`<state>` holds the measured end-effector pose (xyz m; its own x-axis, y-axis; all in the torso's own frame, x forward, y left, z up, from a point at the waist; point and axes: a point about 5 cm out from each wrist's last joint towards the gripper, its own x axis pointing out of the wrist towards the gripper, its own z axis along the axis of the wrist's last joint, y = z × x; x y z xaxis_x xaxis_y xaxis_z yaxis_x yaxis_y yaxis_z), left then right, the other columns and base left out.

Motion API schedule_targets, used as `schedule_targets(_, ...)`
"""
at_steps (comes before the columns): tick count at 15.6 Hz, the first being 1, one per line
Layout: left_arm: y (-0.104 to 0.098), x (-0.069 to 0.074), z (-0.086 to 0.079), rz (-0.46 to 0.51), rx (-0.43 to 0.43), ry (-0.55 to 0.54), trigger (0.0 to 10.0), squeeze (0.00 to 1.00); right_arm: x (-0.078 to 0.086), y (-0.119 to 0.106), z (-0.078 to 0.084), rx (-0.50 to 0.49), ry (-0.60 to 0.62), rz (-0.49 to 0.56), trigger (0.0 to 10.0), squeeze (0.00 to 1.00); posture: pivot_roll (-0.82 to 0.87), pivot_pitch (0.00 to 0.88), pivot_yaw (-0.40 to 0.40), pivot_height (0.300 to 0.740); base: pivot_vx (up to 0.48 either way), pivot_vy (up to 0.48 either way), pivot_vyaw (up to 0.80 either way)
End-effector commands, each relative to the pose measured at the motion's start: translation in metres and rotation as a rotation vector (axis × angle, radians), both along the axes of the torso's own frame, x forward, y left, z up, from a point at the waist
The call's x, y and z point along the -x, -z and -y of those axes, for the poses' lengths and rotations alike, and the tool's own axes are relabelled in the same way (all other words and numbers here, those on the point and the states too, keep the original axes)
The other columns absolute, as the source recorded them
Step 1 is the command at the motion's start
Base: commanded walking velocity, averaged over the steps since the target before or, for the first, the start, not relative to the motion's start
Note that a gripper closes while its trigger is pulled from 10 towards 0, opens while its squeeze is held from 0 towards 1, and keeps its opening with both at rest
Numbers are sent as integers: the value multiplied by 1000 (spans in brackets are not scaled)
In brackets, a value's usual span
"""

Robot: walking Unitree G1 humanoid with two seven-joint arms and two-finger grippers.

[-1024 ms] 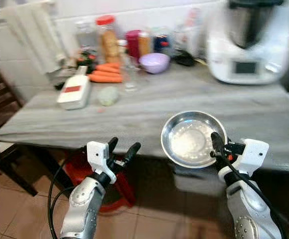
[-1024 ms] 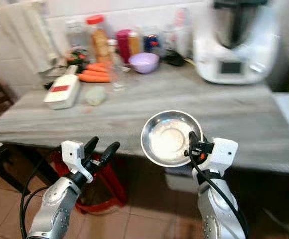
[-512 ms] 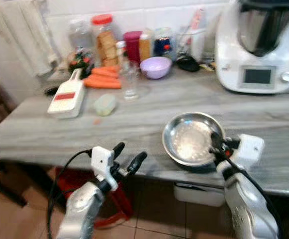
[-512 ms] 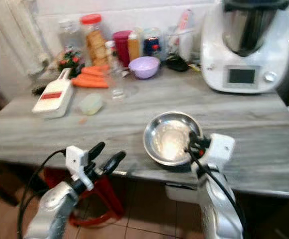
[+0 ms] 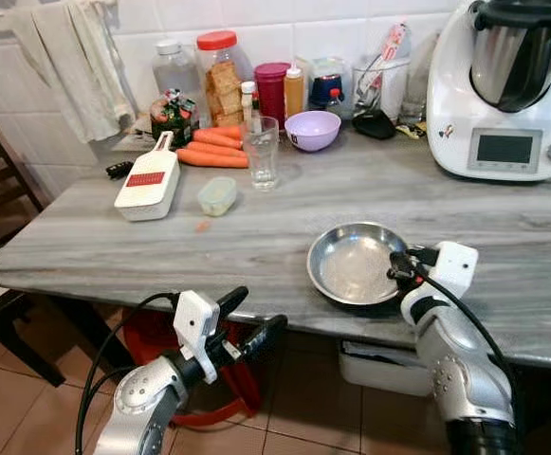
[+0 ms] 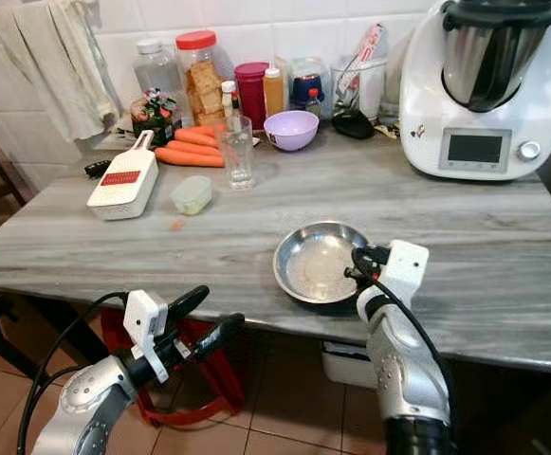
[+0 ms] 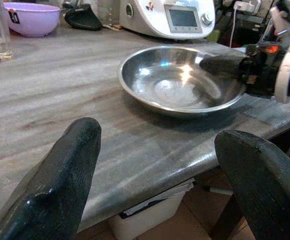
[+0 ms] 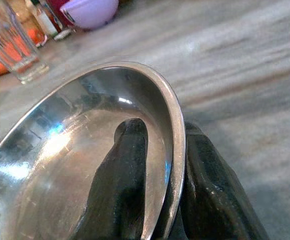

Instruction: Setting the table

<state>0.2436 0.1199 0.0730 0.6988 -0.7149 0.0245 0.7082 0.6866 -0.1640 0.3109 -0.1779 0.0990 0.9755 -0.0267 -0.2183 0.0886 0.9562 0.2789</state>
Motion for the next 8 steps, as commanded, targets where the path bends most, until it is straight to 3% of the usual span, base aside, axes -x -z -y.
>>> schedule_targets(1,-3,0,-2,8,-3,-5,10000,0,-7,-4,-7,-24,-13,0,10000,0,-41,0,93,740,0,0,0)
schedule_targets(3,-2,1,-2,2,-5,6,10000,0,-11,-1,-9,-55,-7,-19,10000,0,-39,0,92,740,0,0,0)
schedule_targets(4,-2,1,-2,0,-9,10,10000,0,-13,-1,-11,-70,-7,-26,10000,231,-39,0,92,740,0,0,0)
schedule_targets(5,-1,1,-3,-1,-26,20,10000,0,-16,-1,-14,-75,-9,-25,10000,1000,-39,0,94,740,0,0,0)
schedule_targets(8,1,0,-5,11,-53,12,10000,0,-19,2,-21,-93,-13,-29,10000,1000,-39,0,103,740,0,0,0)
